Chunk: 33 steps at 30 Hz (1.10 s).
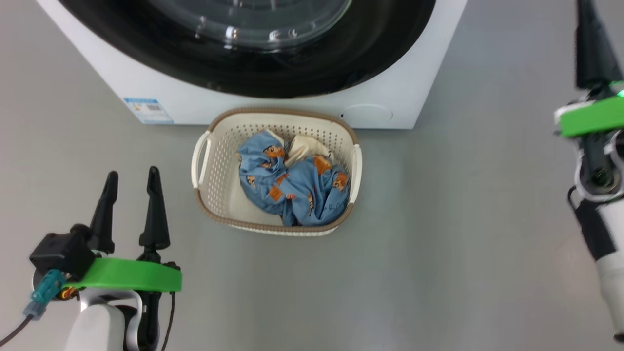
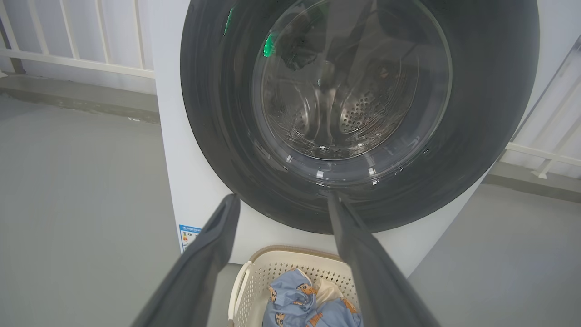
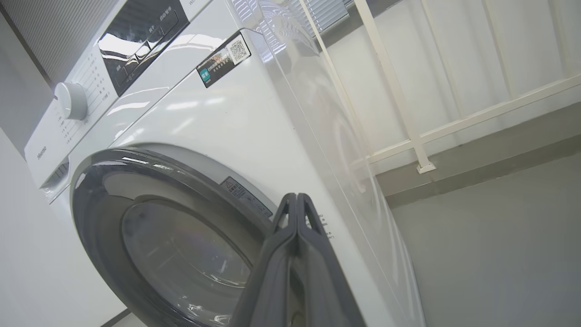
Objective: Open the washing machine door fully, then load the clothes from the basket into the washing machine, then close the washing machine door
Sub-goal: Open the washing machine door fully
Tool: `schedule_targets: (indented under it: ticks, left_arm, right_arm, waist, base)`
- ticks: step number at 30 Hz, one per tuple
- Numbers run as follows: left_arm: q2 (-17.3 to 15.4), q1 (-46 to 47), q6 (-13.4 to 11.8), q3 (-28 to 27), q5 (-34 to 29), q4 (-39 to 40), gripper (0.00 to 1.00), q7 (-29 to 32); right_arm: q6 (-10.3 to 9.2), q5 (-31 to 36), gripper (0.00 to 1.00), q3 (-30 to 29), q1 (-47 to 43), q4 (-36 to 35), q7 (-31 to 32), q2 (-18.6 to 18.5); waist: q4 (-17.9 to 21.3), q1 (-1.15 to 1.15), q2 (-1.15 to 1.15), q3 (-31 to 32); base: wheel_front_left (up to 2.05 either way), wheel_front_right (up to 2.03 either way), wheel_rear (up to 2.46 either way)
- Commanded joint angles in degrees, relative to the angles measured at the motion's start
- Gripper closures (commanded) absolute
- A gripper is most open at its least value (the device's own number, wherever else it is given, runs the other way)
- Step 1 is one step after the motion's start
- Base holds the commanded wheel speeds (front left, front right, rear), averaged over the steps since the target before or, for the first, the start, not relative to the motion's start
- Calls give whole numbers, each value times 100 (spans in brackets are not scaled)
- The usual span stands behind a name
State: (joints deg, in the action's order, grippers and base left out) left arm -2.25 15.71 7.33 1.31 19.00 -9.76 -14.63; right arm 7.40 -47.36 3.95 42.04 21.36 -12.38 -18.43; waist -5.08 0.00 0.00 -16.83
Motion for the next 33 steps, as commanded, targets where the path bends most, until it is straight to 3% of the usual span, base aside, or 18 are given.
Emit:
schedule_targets:
  ticks: [1, 13, 33]
  left_arm:
    - [-162, 162, 14, -150, 37, 201, 0, -37]
    - [-195, 351, 15, 21, 151, 271, 0, -37]
    - [-176, 470, 15, 199, 259, 348, 0, -37]
  right_arm:
    - [9, -366, 100, 22, 231, -44, 166, -72]
    - [9, -2306, 100, -103, 1385, 865, 1557, -311]
    - [9, -3880, 100, -68, 2546, 1471, 3113, -466]
  waist:
    - [-126, 0, 0, -185]
    - [-369, 0, 0, -692]
    - [-703, 0, 0, -1066]
  base:
    - [0, 0, 0]
    - [0, 0, 0]
    - [0, 0, 0]
